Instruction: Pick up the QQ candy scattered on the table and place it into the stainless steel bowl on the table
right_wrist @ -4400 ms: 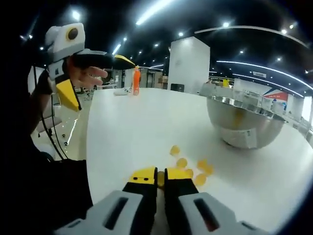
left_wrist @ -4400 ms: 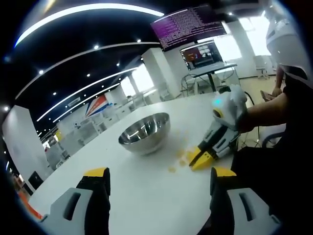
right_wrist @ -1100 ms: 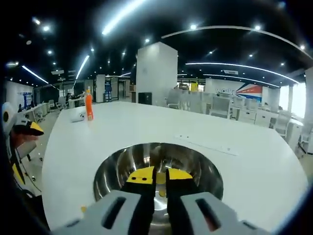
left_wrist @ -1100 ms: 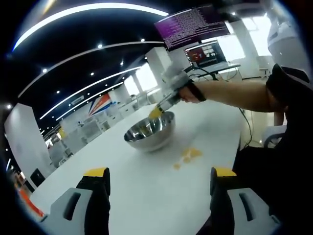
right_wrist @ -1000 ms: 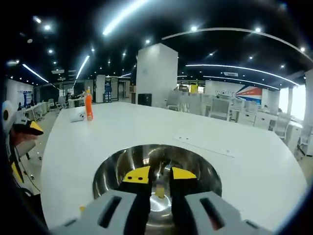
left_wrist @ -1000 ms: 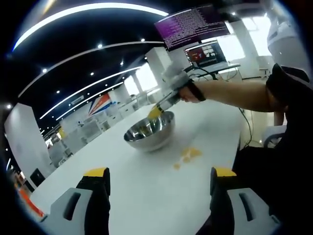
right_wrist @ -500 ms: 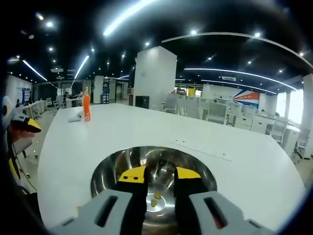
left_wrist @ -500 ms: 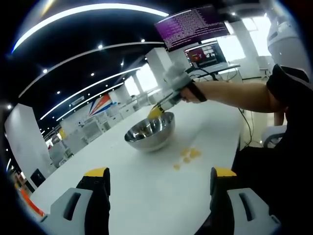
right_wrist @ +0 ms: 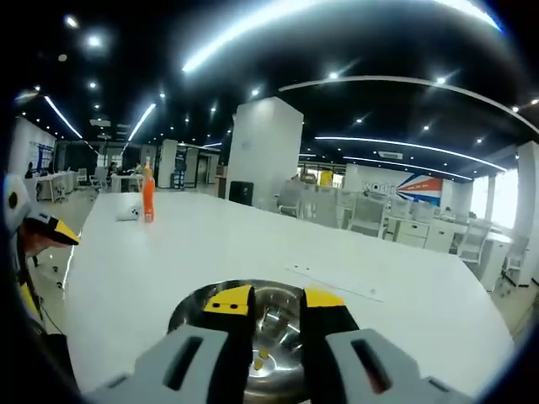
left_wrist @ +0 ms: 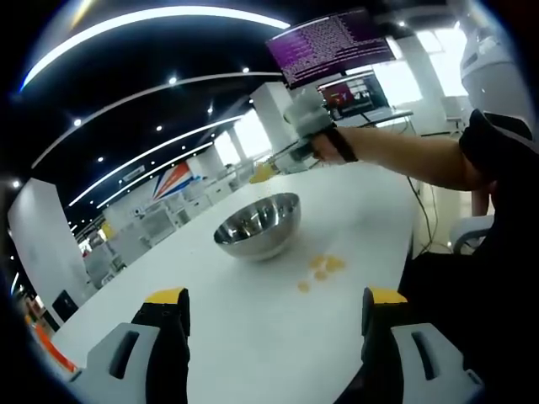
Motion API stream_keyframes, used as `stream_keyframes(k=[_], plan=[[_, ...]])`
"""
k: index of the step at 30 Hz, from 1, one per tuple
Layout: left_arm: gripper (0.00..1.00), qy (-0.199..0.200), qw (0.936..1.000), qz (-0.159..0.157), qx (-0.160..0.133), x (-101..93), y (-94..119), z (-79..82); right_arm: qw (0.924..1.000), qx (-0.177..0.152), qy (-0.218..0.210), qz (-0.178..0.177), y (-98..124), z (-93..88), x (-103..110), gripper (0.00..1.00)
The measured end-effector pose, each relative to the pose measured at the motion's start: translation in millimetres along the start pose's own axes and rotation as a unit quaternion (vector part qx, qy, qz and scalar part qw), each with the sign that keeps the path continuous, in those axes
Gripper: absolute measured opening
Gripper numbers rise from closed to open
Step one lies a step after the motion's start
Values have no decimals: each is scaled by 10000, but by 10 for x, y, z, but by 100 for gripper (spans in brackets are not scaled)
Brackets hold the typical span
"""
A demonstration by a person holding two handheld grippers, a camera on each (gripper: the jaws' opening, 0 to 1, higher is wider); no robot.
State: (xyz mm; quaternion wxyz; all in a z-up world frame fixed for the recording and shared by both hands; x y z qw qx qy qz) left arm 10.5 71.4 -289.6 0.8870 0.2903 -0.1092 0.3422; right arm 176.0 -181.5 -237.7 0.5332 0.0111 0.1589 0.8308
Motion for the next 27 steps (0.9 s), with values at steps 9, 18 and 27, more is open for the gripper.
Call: stream_keyframes(k=[9, 18, 27], plan=[[85, 12, 10000, 0, -26, -9, 12, 9, 9966, -768, 285, 22, 465, 555, 166, 20], [85, 10, 10000, 14, -41, -6, 24, 12, 9883, -1367, 647, 206, 917, 938, 502, 20], [85, 8, 10000, -5, -42, -6, 15, 2, 9771, -1814, 1020, 451, 1289, 1131, 881, 20]])
Point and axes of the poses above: the point that each gripper's makers call its tool centre point, and the gripper's own axes: y roughly backward along the fingers, x roughly to its left, z roughly out of its top, the point moved 5 cm from there along y, roughly backward along the fingers, and after that the axes turned 10 degrees about x, right-handed, at the moved point
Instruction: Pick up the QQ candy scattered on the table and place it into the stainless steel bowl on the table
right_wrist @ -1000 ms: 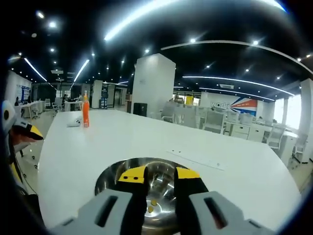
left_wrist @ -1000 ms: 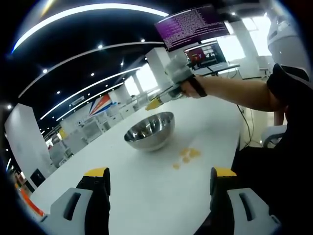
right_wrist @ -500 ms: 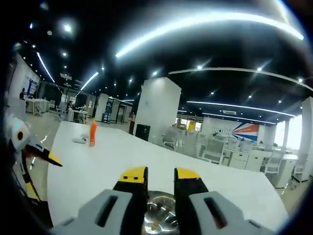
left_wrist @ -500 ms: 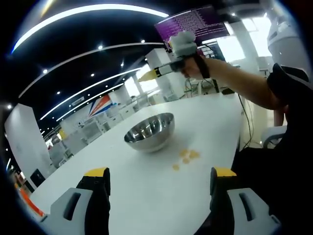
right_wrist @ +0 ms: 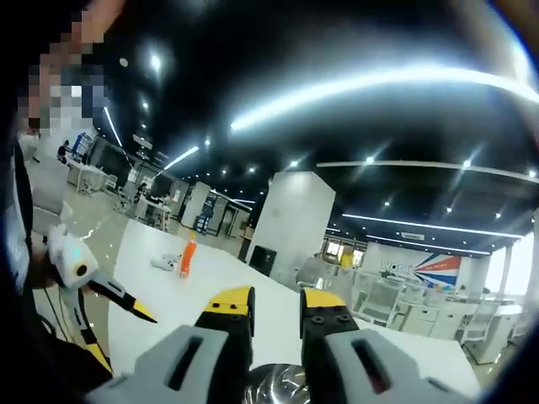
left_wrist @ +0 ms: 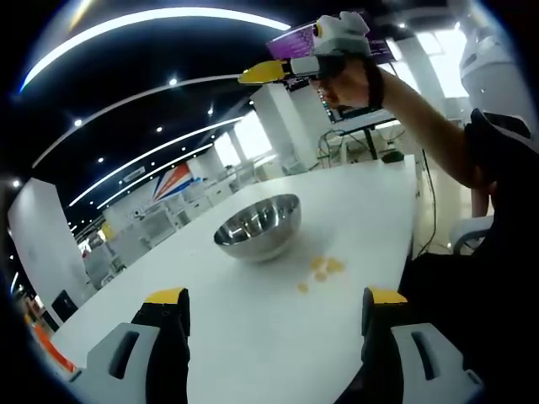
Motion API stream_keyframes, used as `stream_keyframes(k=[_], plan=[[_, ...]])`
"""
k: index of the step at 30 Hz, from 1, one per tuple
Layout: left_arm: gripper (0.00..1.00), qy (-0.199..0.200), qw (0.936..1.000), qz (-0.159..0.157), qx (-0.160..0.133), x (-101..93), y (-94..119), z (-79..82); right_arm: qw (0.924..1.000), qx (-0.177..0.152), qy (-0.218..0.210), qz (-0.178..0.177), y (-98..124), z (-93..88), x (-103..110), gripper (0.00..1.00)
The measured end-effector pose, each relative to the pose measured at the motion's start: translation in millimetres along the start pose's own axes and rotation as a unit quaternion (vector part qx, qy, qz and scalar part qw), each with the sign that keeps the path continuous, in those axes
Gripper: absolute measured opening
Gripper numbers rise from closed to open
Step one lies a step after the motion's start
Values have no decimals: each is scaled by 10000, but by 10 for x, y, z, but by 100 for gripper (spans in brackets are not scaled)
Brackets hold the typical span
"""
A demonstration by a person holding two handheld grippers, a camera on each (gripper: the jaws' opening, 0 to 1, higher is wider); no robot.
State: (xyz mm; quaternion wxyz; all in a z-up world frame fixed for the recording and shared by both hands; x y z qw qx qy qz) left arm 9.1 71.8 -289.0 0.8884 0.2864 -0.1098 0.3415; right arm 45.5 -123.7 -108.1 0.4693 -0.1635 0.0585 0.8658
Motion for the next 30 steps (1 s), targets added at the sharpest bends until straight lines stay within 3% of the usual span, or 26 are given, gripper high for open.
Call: stream_keyframes(k=[6, 10, 16, 30], plan=[[85, 18, 10000, 7, -2, 14, 9, -3, 9996, -229, 32, 129, 154, 154, 107, 20], [85, 21, 10000, 11, -12, 18, 7, 3, 9994, -149, -9, 327, 164, 91, 226, 20], [85, 14, 10000, -1, -15, 17, -4, 10, 9986, 104, -39, 525, 100, -116, 371, 20], [85, 22, 10000, -15, -9, 7, -14, 5, 9924, 912, -317, 765, -60, -834, 572, 20]])
Point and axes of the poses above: the point that each gripper's makers call its tool centre point, and the gripper's own axes: y roughly backward along the fingers, x roughly to its left, z roughly out of its top, the point moved 5 cm from there along y, roughly backward along the fingers, and after that the axes turned 10 degrees about x, right-handed, at the moved point
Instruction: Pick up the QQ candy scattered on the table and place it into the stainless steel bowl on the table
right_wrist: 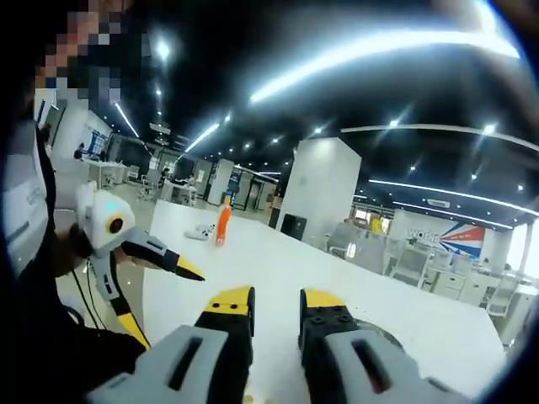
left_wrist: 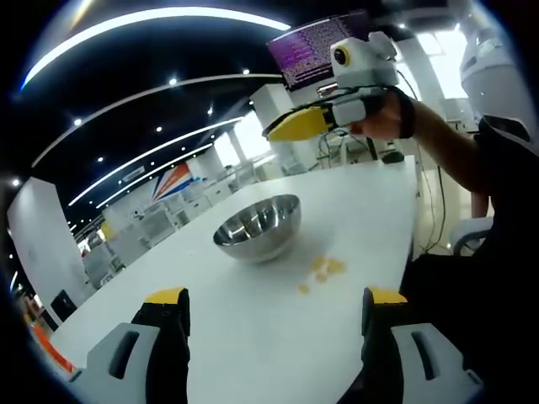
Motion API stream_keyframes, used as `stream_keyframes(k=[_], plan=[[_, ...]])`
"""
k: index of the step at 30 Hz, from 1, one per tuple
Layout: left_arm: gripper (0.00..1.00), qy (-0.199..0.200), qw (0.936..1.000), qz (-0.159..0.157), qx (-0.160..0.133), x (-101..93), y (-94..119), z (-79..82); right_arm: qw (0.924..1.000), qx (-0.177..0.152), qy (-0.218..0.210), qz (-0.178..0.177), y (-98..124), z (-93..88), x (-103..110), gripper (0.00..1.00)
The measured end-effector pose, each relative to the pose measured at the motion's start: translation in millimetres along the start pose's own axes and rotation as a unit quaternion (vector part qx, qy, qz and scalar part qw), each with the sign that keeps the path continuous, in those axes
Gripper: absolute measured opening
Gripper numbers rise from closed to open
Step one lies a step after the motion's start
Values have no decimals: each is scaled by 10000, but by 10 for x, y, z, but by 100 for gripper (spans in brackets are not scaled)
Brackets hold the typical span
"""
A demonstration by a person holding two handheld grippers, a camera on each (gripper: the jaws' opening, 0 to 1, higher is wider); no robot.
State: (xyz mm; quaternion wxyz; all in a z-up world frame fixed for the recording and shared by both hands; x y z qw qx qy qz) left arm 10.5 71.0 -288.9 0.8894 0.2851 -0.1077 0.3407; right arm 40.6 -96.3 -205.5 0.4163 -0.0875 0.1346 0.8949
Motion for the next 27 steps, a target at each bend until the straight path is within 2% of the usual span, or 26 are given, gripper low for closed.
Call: stream_keyframes(k=[7, 10, 21, 27], plan=[[85, 7, 10000, -23, -13, -6, -12, -4, 9992, 366, -156, 42, -96, -338, 40, 20], [84, 118, 9998, -147, -37, -6, -30, -16, 9982, 537, -231, 93, -153, -477, 73, 20], [84, 88, 9998, -161, -22, -5, -101, -7, 9930, 981, -608, 253, -308, -970, 134, 20], [84, 93, 9998, -168, 11, -3, -126, -14, 9901, 1224, -615, 320, -348, -1184, 205, 20]])
Point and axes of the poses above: the point that each gripper's makers call its tool centre point, and the gripper's own axes: y roughly backward along the fingers, x roughly to its left, z roughly out of its top, the point moved 5 cm from there along y, roughly backward along the fingers, and after that the axes turned 10 degrees about x, right-handed, at the moved point
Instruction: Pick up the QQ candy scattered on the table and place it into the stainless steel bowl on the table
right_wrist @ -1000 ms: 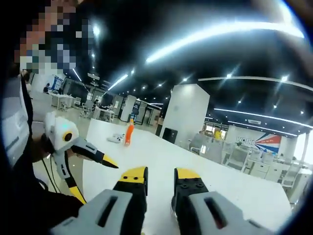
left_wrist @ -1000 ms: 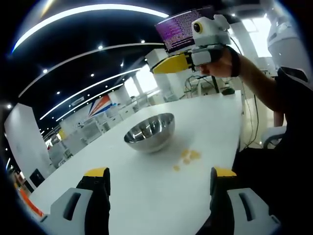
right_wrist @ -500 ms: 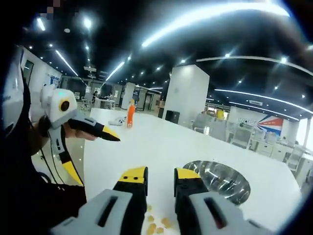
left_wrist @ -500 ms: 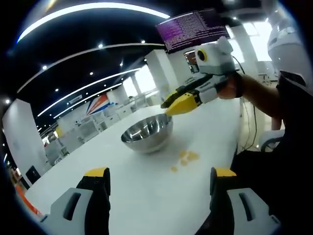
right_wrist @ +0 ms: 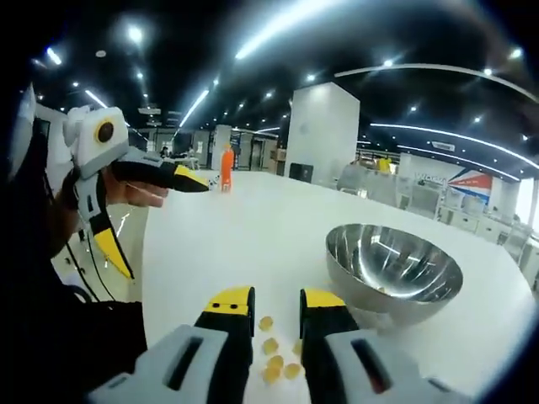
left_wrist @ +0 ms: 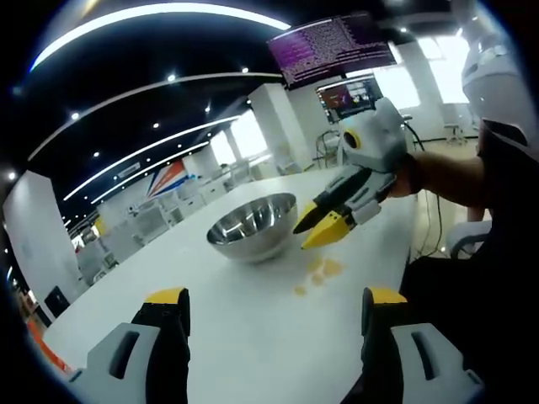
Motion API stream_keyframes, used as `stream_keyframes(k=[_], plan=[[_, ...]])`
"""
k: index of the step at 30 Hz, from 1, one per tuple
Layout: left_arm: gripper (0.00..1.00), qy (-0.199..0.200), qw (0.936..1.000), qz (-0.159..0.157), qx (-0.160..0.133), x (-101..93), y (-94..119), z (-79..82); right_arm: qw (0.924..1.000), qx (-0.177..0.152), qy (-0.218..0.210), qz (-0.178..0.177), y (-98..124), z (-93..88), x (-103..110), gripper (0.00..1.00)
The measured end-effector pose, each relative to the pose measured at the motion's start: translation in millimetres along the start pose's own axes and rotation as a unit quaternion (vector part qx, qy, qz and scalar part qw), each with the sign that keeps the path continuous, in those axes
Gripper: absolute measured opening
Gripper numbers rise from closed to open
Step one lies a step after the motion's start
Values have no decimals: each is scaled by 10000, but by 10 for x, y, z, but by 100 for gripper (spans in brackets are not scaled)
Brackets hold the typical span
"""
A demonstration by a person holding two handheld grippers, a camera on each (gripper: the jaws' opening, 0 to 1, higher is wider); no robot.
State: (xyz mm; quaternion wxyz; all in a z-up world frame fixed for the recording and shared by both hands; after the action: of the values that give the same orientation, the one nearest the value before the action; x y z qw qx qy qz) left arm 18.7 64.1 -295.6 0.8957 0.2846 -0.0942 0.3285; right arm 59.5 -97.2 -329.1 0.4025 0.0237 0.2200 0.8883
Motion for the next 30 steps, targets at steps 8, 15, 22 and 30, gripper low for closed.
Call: stream_keyframes(k=[8, 15, 22, 30], plan=[[84, -39, 10000, -38, 12, -21, -27, 10, 9997, 194, -142, 31, -105, -190, -8, 20], [84, -47, 10000, -21, -21, -25, 0, 22, 9989, 338, -330, -49, -222, -377, -48, 20], [84, -80, 9998, -32, 185, -30, -17, -54, 9983, 286, -464, -196, -290, -442, -97, 20], [84, -8, 9999, -19, 163, -7, 11, -71, 9982, 201, -538, -170, -385, -407, -65, 20]])
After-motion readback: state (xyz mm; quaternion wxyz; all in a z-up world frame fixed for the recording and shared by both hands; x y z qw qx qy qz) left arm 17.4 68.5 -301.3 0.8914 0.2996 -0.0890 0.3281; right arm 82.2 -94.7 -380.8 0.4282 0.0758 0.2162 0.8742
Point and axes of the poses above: the point that each gripper's makers call its tool centre point, and the gripper's own axes: y roughly backward along the fingers, x roughly to its left, z roughly out of its top, the point moved 5 cm from there along y, roughly backward along the fingers, and after that the axes turned 10 degrees about x, right-handed, at the moved point
